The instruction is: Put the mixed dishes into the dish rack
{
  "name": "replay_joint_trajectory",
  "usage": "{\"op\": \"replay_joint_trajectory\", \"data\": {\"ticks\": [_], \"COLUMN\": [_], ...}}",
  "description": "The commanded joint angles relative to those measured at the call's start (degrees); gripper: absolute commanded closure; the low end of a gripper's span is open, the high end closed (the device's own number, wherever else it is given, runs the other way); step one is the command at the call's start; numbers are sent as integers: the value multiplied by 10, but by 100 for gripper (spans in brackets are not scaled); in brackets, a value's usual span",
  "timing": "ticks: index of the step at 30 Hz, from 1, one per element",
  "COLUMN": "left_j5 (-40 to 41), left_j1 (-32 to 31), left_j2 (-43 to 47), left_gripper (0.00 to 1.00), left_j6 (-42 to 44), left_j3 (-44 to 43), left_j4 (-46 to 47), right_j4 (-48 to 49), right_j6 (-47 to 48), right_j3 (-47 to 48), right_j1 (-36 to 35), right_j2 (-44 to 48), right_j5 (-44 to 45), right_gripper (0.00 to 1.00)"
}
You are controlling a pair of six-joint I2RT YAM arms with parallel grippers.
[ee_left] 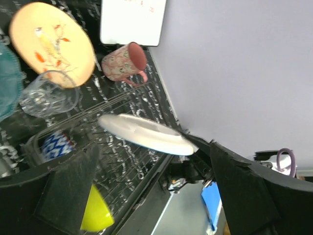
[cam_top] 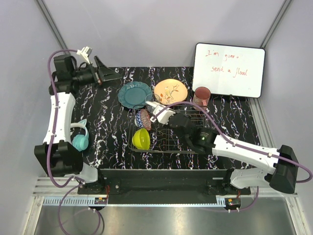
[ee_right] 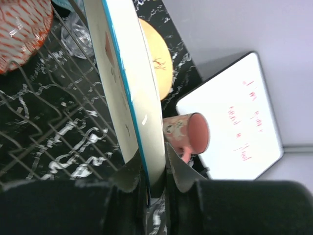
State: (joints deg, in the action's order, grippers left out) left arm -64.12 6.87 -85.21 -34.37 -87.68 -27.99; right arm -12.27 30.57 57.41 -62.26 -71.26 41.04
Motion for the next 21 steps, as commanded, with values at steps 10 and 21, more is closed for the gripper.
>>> {"op": "replay_joint_trajectory", "data": {"ticks": [10, 21], "left_j5": [8, 19], "left_j1": [72, 72], "left_j2": [26, 26], "left_gripper": [1, 1], "left_j6": [175, 162], "left_j3": [73, 91], "left_j4": [-87, -67], "right_j4": [159, 155], "right_j6": [182, 152], "right_j3": [-9, -45], "right_j1": [0, 5], "right_j2": [4, -11], "right_j5": [-65, -81], "right_gripper": [100, 100]}}
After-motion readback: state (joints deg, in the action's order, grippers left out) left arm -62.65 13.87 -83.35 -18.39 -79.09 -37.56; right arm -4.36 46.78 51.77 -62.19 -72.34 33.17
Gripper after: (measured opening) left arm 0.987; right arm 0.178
